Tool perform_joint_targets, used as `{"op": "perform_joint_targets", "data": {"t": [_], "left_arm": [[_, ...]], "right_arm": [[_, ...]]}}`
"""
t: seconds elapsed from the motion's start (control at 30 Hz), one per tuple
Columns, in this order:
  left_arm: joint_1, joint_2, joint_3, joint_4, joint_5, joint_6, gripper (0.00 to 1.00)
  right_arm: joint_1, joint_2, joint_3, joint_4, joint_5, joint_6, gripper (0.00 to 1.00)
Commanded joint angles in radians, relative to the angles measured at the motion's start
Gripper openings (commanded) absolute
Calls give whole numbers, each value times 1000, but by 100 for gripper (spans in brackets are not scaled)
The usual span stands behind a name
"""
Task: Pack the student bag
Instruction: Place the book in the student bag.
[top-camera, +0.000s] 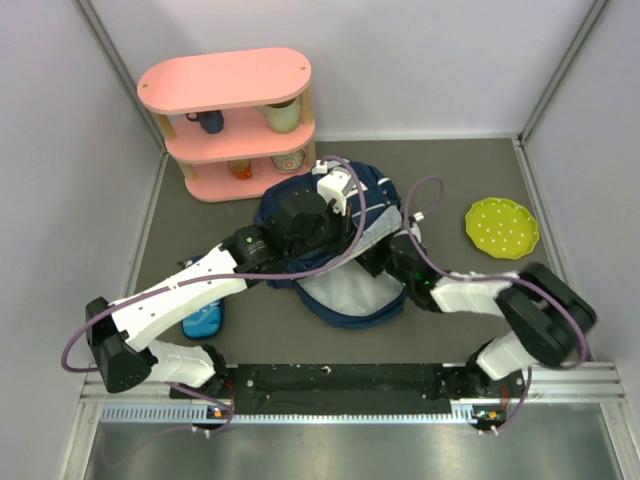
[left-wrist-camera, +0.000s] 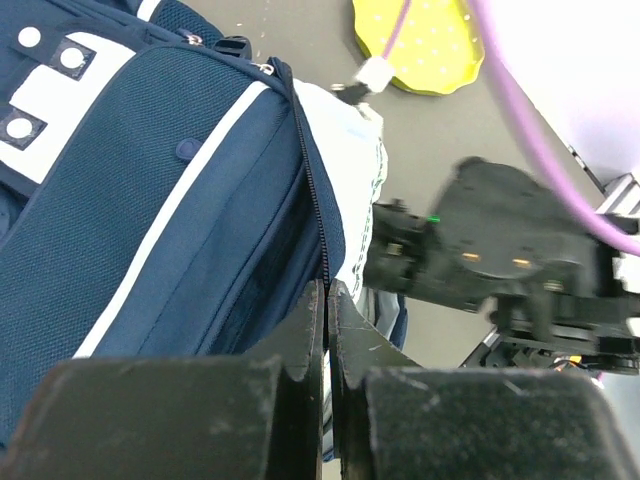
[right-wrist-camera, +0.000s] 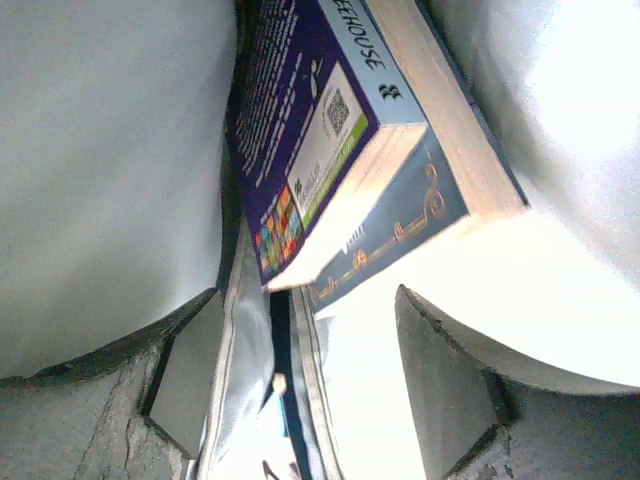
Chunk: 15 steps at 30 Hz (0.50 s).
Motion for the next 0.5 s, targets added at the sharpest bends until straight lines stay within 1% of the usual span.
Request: {"op": "perform_joint_targets", "data": {"t": [0.0,0.03,0.07,0.1,0.13,0.2,0.23,0.3,0.33,0.37,0.43,0.47], "left_arm": [[-2,-41,-6,106,-63,-26,0],[-2,-47,-19,107,-72,-27,0],[0,-52,-25,109,-78,-27,0],[1,-53,-31,115,-83,-29,0],[3,-53,-36,113,-81,-29,0],[3,-52,-45,122,-60,-32,0],[4,-50,-57,129,-49,-33,0],[3,-44,-71,135,-6,-42,0],[3,-38,-82,135,9,-47,0],[1,-35,-88,136,25,-50,0],[-6,-23,-105,127,67,-52,0],[-12,-18,-108,120,68,-44,0]], "right_arm": [[15,-311,-78,-117,30,-164,70],[16,-366,-96,-262,39,-175,71],[16,-411,-108,-311,55,-188,71],[18,-509,-119,-364,69,-207,72],[16,-555,-125,-506,84,-215,72],[18,-646,-130,-616,130,-232,72],[18,-734,-135,-705,144,-243,72],[18,-828,-138,-809,203,-248,73],[18,-915,-139,-855,230,-248,73],[18,-956,-141,-951,268,-248,74],[16,-1031,-153,-1033,299,-237,76],[16,-1094,-158,-1094,322,-229,77]]}}
